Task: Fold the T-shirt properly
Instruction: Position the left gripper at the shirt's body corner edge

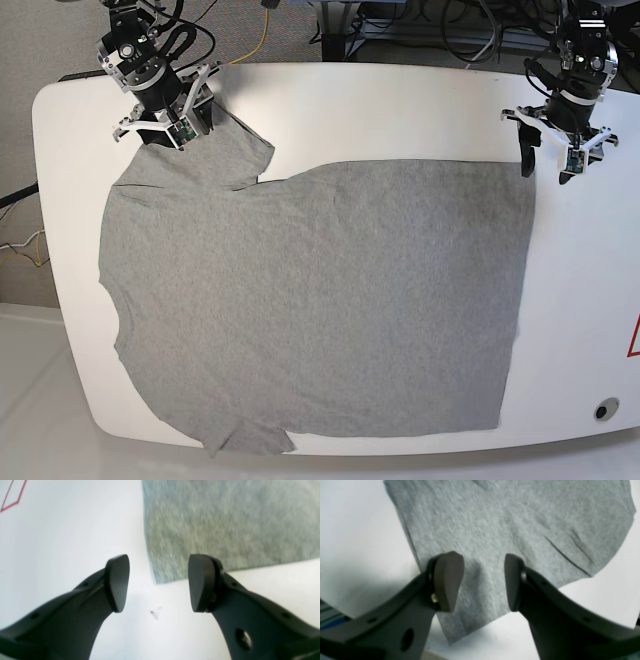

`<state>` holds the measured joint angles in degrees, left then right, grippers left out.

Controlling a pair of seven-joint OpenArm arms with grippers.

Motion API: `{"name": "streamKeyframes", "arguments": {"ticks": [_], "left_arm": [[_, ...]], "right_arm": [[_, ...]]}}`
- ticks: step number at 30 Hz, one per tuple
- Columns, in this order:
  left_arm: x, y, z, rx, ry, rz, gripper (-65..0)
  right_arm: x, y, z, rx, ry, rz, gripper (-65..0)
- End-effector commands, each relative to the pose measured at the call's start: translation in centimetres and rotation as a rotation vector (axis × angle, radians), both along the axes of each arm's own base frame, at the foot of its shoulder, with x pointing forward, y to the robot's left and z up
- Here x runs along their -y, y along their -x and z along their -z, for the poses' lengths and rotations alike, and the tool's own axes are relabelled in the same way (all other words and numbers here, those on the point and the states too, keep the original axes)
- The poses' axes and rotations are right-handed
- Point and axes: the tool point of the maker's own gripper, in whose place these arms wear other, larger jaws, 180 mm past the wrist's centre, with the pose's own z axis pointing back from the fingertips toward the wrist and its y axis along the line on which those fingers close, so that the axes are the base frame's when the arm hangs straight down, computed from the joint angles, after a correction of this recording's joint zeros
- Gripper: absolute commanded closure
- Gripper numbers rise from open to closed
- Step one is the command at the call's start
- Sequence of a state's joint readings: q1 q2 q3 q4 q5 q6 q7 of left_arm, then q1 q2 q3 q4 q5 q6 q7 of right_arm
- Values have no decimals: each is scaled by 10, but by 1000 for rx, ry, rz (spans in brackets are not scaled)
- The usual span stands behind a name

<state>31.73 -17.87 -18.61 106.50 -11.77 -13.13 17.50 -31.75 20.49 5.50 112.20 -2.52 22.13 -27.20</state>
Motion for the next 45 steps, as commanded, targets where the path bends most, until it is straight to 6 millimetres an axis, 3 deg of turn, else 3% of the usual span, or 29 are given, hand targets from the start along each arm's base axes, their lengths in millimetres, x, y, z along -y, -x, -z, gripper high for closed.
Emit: {"name": "streamKeyframes", "arguments": {"ticks": [1, 13, 15, 21, 37, 45], "left_arm": [[0, -5, -14, 46, 1, 14, -347], [3, -2, 3, 16, 15, -35, -352], [-6, 2, 26, -31, 15, -75, -353], [-10, 4, 42, -61, 27, -108, -352], [-17, -3, 10, 1, 13, -76, -354], [-22, -6, 20, -15, 52, -83, -353]], "right_arm": [[-1, -7, -10, 39, -13, -9, -290], [1, -11, -12, 53, 12, -7, -293], [0, -11, -14, 57, 5, -9, -295], [0, -12, -15, 60, 9, -11, -295], [4, -13, -11, 41, 21, 0, -296], [1, -11, -11, 40, 11, -4, -300]]}}
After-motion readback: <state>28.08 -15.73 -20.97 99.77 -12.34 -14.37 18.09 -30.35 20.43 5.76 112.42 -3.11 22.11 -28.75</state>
